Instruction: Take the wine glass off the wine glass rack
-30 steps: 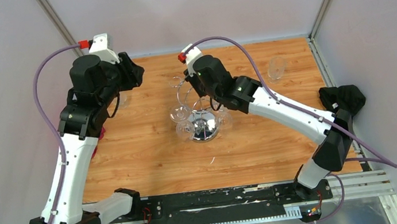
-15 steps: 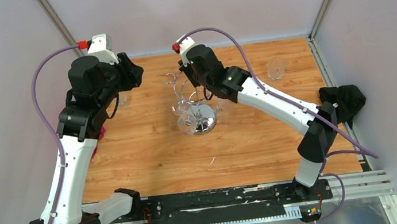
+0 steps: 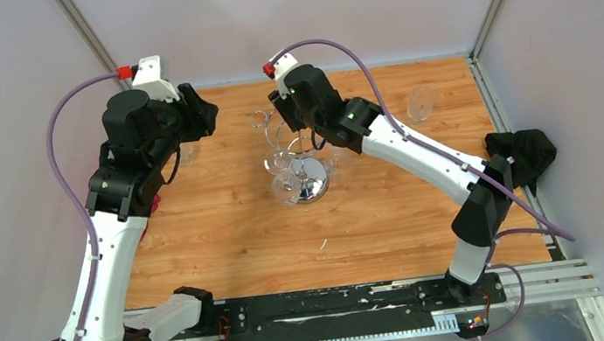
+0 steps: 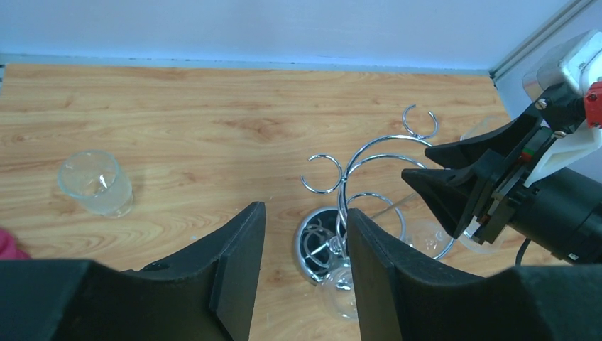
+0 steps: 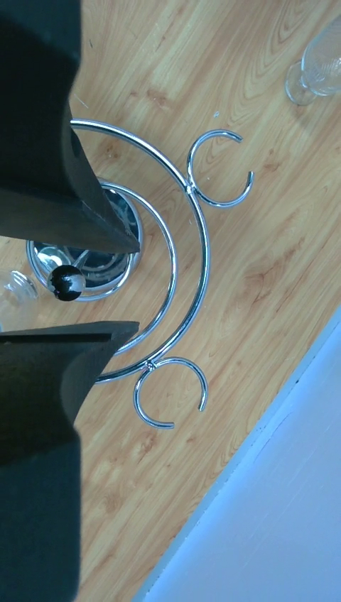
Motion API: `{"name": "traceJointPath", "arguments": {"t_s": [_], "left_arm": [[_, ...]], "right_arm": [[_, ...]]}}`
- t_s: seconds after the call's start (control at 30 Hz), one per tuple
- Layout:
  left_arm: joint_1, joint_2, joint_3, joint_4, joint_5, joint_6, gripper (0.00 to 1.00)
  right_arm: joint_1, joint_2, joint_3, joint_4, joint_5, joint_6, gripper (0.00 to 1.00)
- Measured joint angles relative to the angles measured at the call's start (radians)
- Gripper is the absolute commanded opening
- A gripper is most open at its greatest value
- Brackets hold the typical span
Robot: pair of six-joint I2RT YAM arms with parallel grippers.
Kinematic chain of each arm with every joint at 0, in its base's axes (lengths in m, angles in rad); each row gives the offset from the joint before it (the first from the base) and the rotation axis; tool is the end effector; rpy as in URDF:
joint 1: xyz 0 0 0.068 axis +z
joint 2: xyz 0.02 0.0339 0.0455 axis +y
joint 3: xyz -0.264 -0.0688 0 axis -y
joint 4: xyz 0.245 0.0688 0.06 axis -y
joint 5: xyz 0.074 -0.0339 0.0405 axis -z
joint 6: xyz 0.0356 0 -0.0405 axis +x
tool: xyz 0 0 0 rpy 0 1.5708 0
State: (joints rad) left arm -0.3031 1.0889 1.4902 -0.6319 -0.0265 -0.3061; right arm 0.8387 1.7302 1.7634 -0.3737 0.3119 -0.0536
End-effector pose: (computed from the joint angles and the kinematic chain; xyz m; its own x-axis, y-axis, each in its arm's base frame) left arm 0.1973 -0.0607 0.4733 -0.2905 -0.2248 -0.9301 0.1953 0.9376 -0.2876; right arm 0.2798 0.2950 0.4062 -0.1953 -0.2936 -0.9357 -0.5258 0.8368 -0.1528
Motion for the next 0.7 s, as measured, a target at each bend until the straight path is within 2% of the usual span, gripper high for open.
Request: {"name": "traceJointPath", "arguments": {"t_s": [0.23,0.43,0.5,0.67,0.7], "left_arm": [[0.000,-0.002,-0.020,0.004,0.000,0.000,0.55],[0.000,-0.002,-0.042,0.019,-0.001,-0.002,0.59],[0.000,-0.001,-0.051,0.032,0.002,-0.008,0.59],[0.000,0.007,-0.064,0.063,0.029,-0.024,0.59],[0.000,0.007,-0.068,0.069,0.035,-0.027,0.59]], "right_arm": [[-0.003,-0.075,0.000,-0.002,0.005,0.000,0.56],[-0.034,-0.270,-0.079,0.000,0.033,0.069,0.55],[-0.113,-0.379,-0.161,0.003,-0.022,0.149,0.54],[-0.417,-0.611,-0.437,0.054,-0.315,0.363,0.51],[-0.448,-0.630,-0.472,0.060,-0.368,0.391,0.51]]}}
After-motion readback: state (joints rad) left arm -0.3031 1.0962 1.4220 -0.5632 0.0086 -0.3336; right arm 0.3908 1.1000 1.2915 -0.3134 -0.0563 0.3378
